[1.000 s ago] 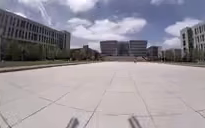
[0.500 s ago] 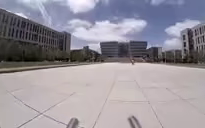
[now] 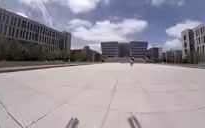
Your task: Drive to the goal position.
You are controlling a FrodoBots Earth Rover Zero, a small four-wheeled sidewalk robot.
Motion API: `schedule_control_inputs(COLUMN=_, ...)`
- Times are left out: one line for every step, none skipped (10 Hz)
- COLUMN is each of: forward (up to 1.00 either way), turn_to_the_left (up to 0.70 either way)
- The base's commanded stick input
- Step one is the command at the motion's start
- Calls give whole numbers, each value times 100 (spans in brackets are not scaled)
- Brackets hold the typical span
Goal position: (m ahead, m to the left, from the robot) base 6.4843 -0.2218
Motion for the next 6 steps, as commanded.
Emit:
schedule_control_inputs(forward=0, turn_to_the_left=0)
schedule_control_inputs(forward=0, turn_to_the_left=0)
schedule_control_inputs(forward=0, turn_to_the_left=0)
schedule_control_inputs(forward=0, turn_to_the_left=0)
schedule_control_inputs(forward=0, turn_to_the_left=0)
schedule_control_inputs(forward=0, turn_to_the_left=0)
